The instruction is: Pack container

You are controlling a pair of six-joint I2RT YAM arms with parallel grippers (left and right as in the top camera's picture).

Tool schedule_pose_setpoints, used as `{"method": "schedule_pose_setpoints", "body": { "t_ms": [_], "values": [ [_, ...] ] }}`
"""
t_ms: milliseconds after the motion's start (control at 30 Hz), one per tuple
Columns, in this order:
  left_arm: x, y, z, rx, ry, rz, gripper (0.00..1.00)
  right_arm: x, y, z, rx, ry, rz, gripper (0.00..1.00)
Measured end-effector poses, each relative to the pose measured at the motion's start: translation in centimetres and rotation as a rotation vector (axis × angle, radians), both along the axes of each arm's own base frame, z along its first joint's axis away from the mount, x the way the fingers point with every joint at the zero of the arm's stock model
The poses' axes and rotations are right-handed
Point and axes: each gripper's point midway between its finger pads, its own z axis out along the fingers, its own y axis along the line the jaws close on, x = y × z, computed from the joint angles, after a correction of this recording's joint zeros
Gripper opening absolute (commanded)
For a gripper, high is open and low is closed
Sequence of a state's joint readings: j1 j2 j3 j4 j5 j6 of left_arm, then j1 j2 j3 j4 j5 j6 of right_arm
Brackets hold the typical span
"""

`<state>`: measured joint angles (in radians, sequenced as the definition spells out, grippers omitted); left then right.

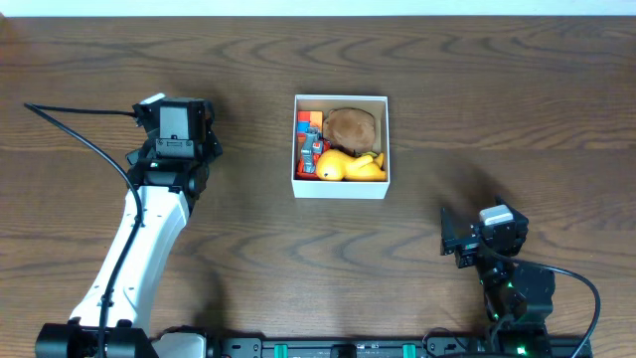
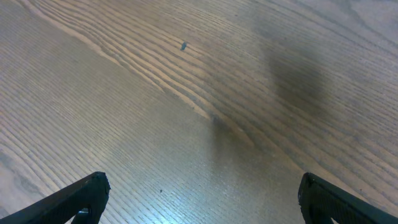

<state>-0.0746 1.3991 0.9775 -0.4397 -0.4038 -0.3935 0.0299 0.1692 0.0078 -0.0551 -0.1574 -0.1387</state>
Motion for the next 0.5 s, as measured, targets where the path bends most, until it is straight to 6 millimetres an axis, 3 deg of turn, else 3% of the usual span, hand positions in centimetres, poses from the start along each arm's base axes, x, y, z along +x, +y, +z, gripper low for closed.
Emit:
{"method": "schedule_pose_setpoints", "body": {
  "t_ms": [200,300,400,500],
  "values": [
    [0.0,0.0,0.1,0.000,-0.002,0.000,0.98,0.0,0.0,0.0,0.000,0.000,0.000,0.99],
    [-0.1,0.0,1.1,-0.002,-0.033,-0.002,0.98,0.0,0.0,0.0,0.000,0.000,0.000,0.99],
    [-0.7,-0.1,4.7,-0.011,-0.142,-0.005,0.98,0.0,0.0,0.0,0.000,0.001,0.000,0.99],
    [-2.5,0.0,10.2,-0.024,-0.311,-0.007,0.98,0.0,0.0,0.0,0.000,0.000,0.000,0.99]
  ]
}}
